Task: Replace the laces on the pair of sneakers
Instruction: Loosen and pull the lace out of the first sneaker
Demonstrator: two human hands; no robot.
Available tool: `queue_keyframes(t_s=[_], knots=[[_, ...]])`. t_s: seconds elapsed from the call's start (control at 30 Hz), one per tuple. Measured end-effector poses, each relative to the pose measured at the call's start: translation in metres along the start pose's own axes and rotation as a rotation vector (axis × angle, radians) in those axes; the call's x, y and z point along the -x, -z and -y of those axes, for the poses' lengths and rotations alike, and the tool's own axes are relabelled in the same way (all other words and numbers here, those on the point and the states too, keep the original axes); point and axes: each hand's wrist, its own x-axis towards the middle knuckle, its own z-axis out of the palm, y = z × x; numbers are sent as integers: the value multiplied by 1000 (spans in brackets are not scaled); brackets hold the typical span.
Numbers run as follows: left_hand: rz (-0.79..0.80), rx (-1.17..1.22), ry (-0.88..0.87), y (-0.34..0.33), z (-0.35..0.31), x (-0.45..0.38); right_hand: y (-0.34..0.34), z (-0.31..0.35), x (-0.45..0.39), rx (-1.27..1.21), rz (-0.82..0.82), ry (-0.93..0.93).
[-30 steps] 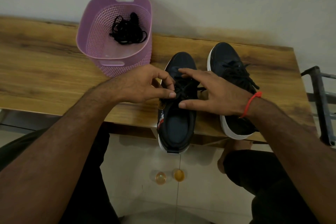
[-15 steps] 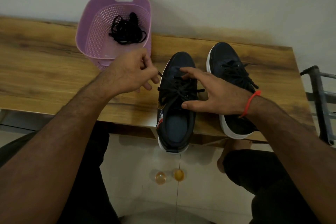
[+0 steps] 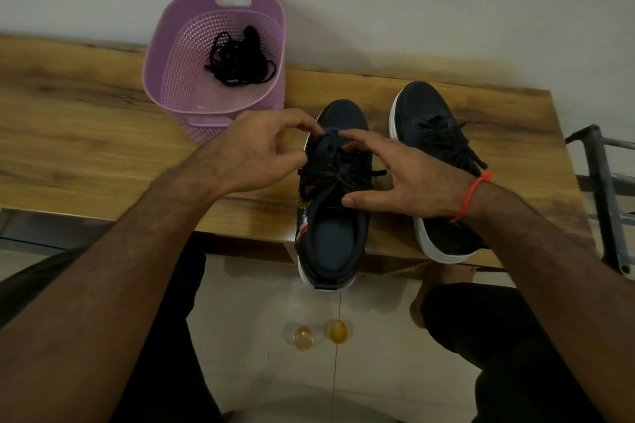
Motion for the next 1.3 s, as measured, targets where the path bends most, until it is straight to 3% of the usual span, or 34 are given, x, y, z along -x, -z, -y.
queue_keyframes(t_s=[0.13,0.27,0.43,0.6,0.73,1.1,1.3], knots=[[53,-26,-191,-5,-3,-3,0,1,0,17,-9,8],[105,-145,-230,-11,-2,-5,-1,3,0,42,-6,8],[37,-151,-228,-7,-4,-5,-1,2,0,33,-8,7],[-5,-121,-113,0,-6,-2,-2,3,0,43,-8,-7],[52,-160,13,3,-7,1,-1,3,0,32,-7,-2],[21,-161,70,-11,-12,0,-1,9,2,35,8,-2],[-208,-266,112,20,11,3,4,0,5,19,22,-37]])
